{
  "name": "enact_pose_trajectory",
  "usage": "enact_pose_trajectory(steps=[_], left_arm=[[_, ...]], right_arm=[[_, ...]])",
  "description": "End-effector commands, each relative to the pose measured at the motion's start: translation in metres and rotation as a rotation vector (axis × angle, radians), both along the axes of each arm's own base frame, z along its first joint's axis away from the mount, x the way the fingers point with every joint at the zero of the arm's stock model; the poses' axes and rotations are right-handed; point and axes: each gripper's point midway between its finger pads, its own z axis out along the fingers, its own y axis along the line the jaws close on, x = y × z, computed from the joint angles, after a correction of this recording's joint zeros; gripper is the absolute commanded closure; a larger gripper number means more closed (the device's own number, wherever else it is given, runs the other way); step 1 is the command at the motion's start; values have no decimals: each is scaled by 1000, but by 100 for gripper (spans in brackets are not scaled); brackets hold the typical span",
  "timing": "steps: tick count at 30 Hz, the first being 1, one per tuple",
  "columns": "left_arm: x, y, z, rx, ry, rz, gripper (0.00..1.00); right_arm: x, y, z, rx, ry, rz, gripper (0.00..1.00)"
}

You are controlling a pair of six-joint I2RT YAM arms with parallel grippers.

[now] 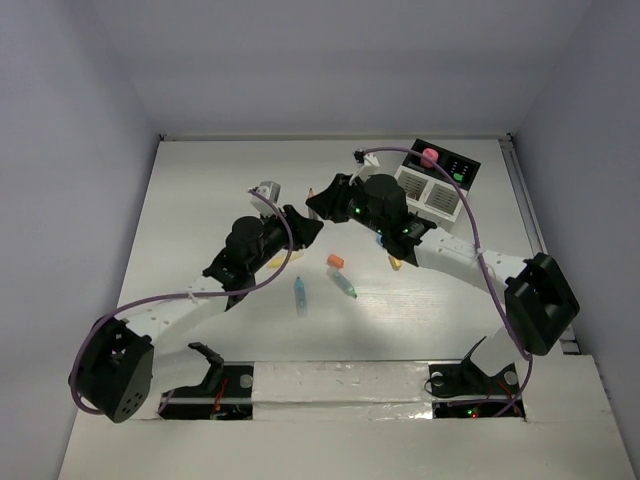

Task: Sort the stationery into containers
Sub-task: Pick up the pen from the center of the board, then close the pen cap on the pen.

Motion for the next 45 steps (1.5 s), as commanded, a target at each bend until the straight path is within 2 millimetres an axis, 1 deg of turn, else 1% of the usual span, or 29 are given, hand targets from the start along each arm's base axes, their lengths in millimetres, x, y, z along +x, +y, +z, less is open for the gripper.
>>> enact_pose_trajectory(steps=[1,3,5,6,7,12,14,16,18,19,20,21,22,23,25,26,27,28,31,33,34,36,37,38,39,40,41,43,45], left_arm=[[7,-6,34,-41,-96,-14,66],[8,-7,32,-38,-94,-15,69],[9,-7,32,-35,-93,-12,80],[9,-6,31,-34,-90,-5,96],[9,-4,28,-27,-75,2,100],[-3,5,31,-19,-63,8,100],[-12,10,28,-2,-46,5,100],[-20,16,19,22,-17,4,100],[-29,23,29,12,-32,5,100],[-34,25,27,22,-17,5,100],[-40,29,36,7,-37,1,100],[-44,30,40,4,-41,-2,100],[-50,31,39,9,-27,-16,100],[-56,34,53,-11,-57,-23,100],[-67,35,60,-15,-57,-53,100],[-73,37,76,-31,-93,-64,100],[-77,38,80,-31,-104,-72,100],[-82,39,81,-23,-100,-83,100],[-92,44,104,-15,-149,-103,100],[-95,43,113,2,-177,-122,100],[-96,43,115,10,-183,-131,100],[-96,47,127,18,-216,-118,100],[-93,53,130,31,-229,-86,100],[-94,56,132,27,-245,-76,100],[-95,57,132,26,-253,-72,100],[-96,57,133,20,-264,-76,100],[-98,56,132,20,-262,-85,100],[-99,54,129,42,-255,-107,100],[-98,59,126,74,-264,-86,100]], right_arm=[[-8,8,5,35,-5,40,88],[-10,10,3,35,3,58,88],[-11,11,-2,32,17,64,88],[-12,11,-4,28,21,64,87],[-12,10,-6,22,24,63,86],[-19,3,1,-19,11,75,68],[-28,2,5,-44,-7,121,59],[-36,-6,17,-59,-48,149,44],[-42,-18,16,-99,-49,150,33],[-45,-28,27,-108,-86,142,18],[-52,-35,18,-142,-67,146,6],[-53,-43,17,-159,-67,139,0],[-56,-52,23,-173,-94,115,0],[-61,-63,1,-234,-48,102,0],[-62,-77,-14,-301,-41,69,0],[-65,-86,-32,-347,-4,70,0],[-68,-89,-42,-373,14,81,1],[-75,-87,-50,-389,30,123,14],[-80,-90,-77,-481,81,177,62],[-76,-91,-97,-552,125,188,65],[-68,-90,-95,-586,106,188,68],[-66,-91,-109,-651,139,214,76],[-62,-89,-124,-685,167,232,83],[-56,-85,-125,-702,153,241,85],[-53,-84,-129,-718,161,248,85],[-51,-82,-145,-756,183,273,81],[-46,-77,-143,-761,174,288,77],[-43,-74,-151,-781,182,311,60],[-36,-71,-161,-817,179,332,53]])
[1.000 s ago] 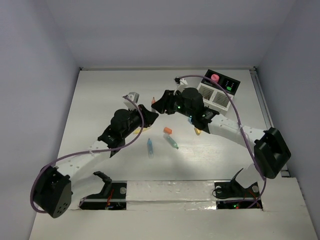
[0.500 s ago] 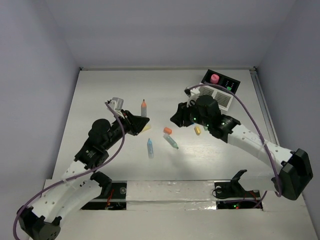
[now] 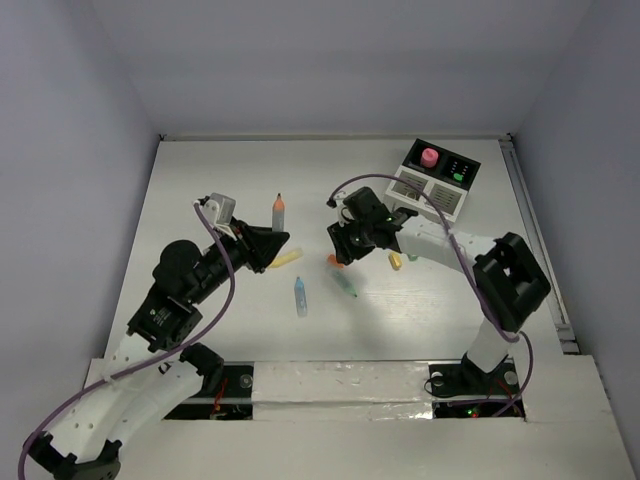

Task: Sort the stationery into containers
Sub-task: Close the pen cap on the pen.

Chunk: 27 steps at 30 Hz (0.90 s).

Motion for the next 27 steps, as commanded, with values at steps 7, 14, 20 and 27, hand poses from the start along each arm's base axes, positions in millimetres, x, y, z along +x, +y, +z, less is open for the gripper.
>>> enact_pose_trajectory(steps=[7,14,20,27], left_arm=[[7,19,2,50,-55,78,100],[11,21,-4,60,-42,72,100],[12,22,-5,59,-40,71,100],[14,24,-7,59,-37,72,100]], right_arm=[[33,9,-7,-123,-39,104,35],[33,17,-25,-190,3,156,34],[37,22,-36,-218,17,154,38],[44,18,-47,-272,7,105,46]])
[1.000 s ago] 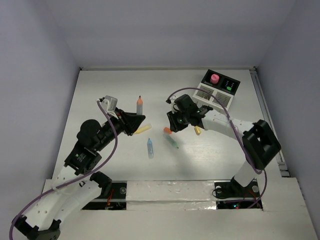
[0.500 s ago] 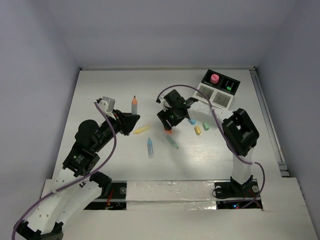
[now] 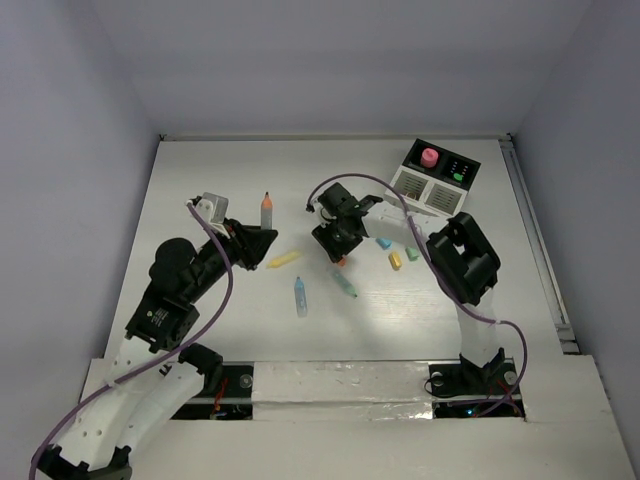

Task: Sort the stationery into containers
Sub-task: Close the pen cap on the pen.

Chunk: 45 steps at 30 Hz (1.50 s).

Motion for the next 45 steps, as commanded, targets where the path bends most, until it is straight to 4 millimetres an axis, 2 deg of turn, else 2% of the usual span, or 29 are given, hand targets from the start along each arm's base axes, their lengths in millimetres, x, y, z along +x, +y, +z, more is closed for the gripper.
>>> enact_pose_trajectory(steps=[1,6,8,10,12,13,17,18,20,21,23,24,25,26,27,28,29,32,35,37,38,39,40,45], left_arm=[[0,-2,9,-12,-45,-18,100],[2,-3,6,-10,-35,-24,100],[2,-3,6,-9,-34,-26,100],[2,-4,6,-11,-34,-27,100],[4,-2,4,-9,-30,-18,100],[5,-2,3,-8,-29,-18,100],[8,-5,-3,-1,-8,-27,100],[9,-6,-4,1,-2,-29,100],[11,-6,-8,6,9,-24,100],[12,-7,-10,10,18,-26,100],[14,-7,-13,21,24,-25,100],[15,-8,-14,26,28,-25,100],[17,-8,-15,33,28,-22,100],[18,-8,-15,34,27,-21,100],[20,-9,-17,40,36,-20,100],[20,-9,-18,42,38,-20,100],[21,-9,-19,45,43,-18,100],[23,-7,-22,51,50,-5,100],[25,-6,-21,55,44,7,100],[25,-5,-18,52,34,12,100],[25,-4,-18,52,31,13,100],[24,-4,-16,51,25,15,100],[23,-3,-15,48,23,15,100],[21,-1,-12,37,11,23,100]], right_arm=[[11,3,6,-27,-45,-24,47],[17,-8,-2,-91,-64,-79,51],[17,-8,-3,-87,-62,-92,58],[18,-8,-3,-84,-70,-94,69],[23,-7,4,-63,-98,-136,73],[25,-6,9,-55,-113,-144,83],[46,0,50,7,-230,-210,91],[54,5,75,63,-278,-226,93],[62,14,110,160,-343,-260,100],[63,17,144,237,-394,-269,100],[60,23,179,355,-438,-282,100],[64,30,207,449,-490,-287,100],[58,36,246,582,-525,-288,100],[52,37,257,623,-514,-289,100],[51,42,283,716,-545,-287,100],[47,45,300,785,-551,-283,100],[39,47,327,903,-562,-291,100],[22,57,366,1111,-544,-277,100],[5,75,382,1252,-469,-253,100],[-1,89,382,1296,-411,-234,100],[-6,96,389,1337,-384,-229,100],[-12,108,384,1341,-356,-215,100],[-15,114,389,1355,-350,-209,100],[-23,133,393,1385,-337,-200,100]])
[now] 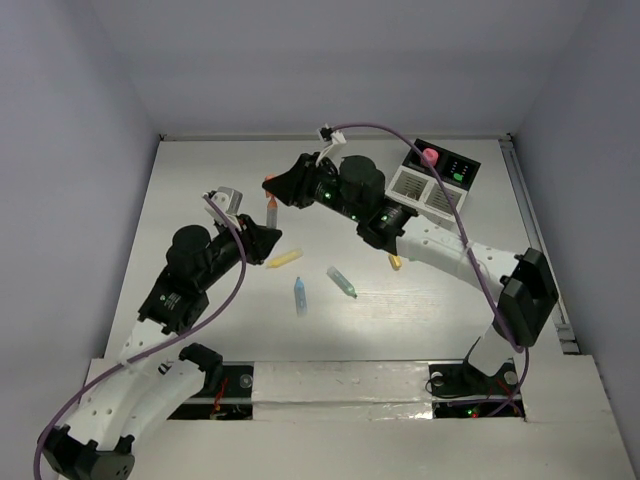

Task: Sort the stationery into containers
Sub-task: Close the pen cap on the pen.

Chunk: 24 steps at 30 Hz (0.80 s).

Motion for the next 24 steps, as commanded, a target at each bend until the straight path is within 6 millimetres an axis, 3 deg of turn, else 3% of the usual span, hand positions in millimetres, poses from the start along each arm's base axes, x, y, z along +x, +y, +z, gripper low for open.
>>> enact_pose_trajectory(steps=[1,20,24], left_arm=[[1,4,19,-25,-73,15,100],[0,11,27,-39,-100,51,100],[3,18,29,-40,-107,95,100]], right_arm=[[-20,9,58,160,-72,39,100],[-19,14,21,107,-33,-12,100],[-26,17,16,106,-29,-16,100]])
